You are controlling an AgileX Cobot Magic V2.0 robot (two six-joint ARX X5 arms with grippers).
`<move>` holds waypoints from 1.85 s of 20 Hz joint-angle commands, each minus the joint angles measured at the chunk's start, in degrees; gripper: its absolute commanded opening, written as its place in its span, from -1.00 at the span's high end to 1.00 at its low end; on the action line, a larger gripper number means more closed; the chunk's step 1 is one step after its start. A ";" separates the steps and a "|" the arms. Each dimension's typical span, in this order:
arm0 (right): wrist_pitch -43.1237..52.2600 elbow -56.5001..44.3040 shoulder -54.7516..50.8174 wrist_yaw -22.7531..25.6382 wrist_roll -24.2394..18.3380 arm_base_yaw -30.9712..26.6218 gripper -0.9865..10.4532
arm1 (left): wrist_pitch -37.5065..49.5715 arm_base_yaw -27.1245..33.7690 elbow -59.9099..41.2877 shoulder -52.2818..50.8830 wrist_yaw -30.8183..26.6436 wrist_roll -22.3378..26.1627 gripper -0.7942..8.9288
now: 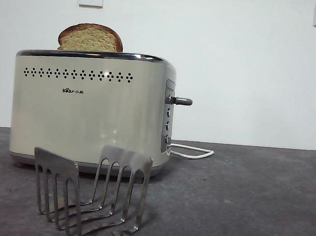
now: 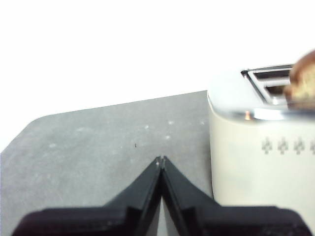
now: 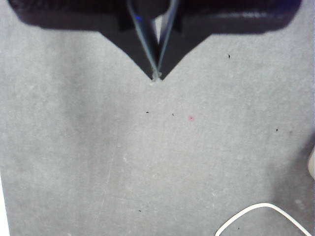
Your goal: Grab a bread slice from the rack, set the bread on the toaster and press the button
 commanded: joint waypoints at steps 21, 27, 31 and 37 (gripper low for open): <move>-0.92 0.13 1.73 0.02 -0.22 0.04 0.83 | -13.03 0.22 -10.71 -15.67 0.13 -0.90 0.84; -0.59 -0.04 1.86 -0.22 -0.22 0.04 0.83 | -13.03 0.22 -10.71 -13.62 0.15 -0.90 0.84; 1.81 -1.03 -0.42 3.02 -1.70 -2.54 0.83 | -13.03 0.22 -10.71 -12.83 0.15 -0.90 0.84; 54.88 -38.62 -23.32 -0.72 1.90 -5.20 0.83 | -13.05 0.22 -10.71 -12.15 0.15 -0.90 0.84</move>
